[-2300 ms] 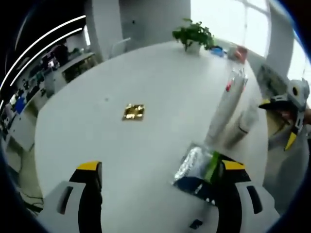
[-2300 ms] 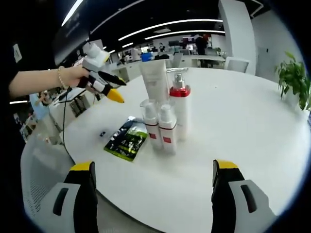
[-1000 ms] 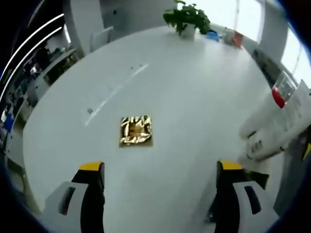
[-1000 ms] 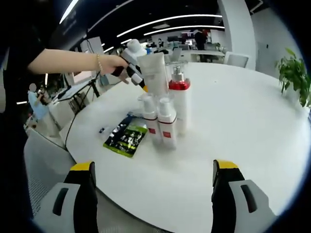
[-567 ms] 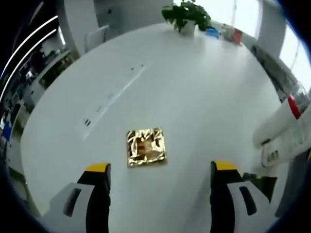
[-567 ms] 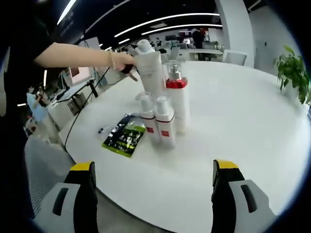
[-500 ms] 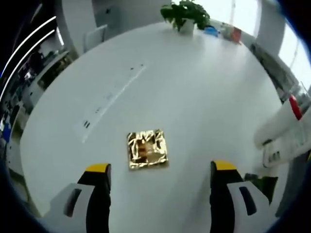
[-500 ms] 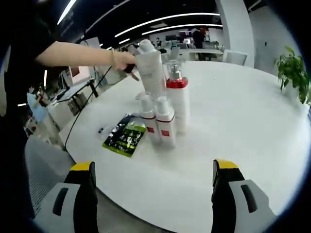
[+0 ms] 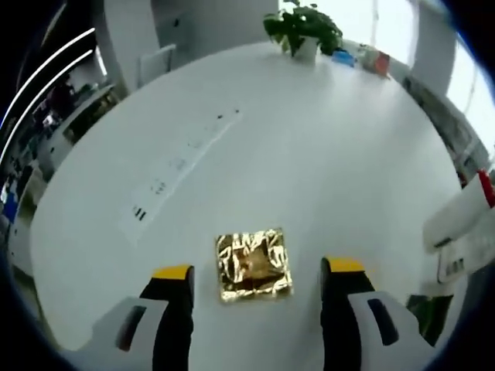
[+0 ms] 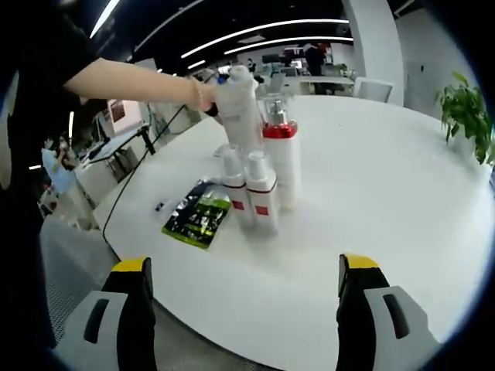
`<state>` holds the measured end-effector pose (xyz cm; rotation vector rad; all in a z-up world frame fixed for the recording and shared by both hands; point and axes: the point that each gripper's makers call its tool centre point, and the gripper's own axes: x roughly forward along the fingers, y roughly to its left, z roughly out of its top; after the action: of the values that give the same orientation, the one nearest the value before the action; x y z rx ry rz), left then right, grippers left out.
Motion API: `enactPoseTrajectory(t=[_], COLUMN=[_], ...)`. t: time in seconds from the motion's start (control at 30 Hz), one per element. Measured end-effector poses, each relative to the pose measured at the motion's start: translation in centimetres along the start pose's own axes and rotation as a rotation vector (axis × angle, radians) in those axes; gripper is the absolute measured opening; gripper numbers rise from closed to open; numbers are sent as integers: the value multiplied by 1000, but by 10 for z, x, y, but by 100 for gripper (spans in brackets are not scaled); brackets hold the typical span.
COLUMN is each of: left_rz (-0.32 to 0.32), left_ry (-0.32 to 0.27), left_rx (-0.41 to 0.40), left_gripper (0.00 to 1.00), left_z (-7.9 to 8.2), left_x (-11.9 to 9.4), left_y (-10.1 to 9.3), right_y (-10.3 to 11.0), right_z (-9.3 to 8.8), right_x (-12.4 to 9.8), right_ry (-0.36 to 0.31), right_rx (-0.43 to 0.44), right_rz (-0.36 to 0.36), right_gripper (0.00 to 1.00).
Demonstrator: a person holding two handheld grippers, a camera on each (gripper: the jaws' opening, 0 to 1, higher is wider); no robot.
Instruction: Arrange the skincare products in the storage area until every visible bottle or jar stands upright without overlapping.
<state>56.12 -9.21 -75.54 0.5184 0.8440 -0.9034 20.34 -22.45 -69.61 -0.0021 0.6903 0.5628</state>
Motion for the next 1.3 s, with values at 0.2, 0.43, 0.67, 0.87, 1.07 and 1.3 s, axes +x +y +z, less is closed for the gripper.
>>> enactPoseTrajectory(t=[0.2,0.43,0.67,0.87,1.07,1.3], left_rz=[-6,46,-67,-40,-31,-56], left_ry=[108,123,167,164,164,169], left_rx=[-33,18,-29,-10,-16,7], left_gripper=[61,57,56,39,39,39], left_z=[-17,-5,-10,-9,-8,-3], left_x=[4,2,12,4,1,7], left_y=[14,-4,-1,-15,-19,-5], right_y=[1,1,2,2,1,0], right_z=[0,0,0,0,0,-1], right_x=[1,1,1,1,1,1], right_ry=[5,7,9,8,9,9], right_rx=[1,6,3,4,4,3], right_rz=[2,-2,0,-1,-3,-1], right_gripper=[99,99,99,99,99,99])
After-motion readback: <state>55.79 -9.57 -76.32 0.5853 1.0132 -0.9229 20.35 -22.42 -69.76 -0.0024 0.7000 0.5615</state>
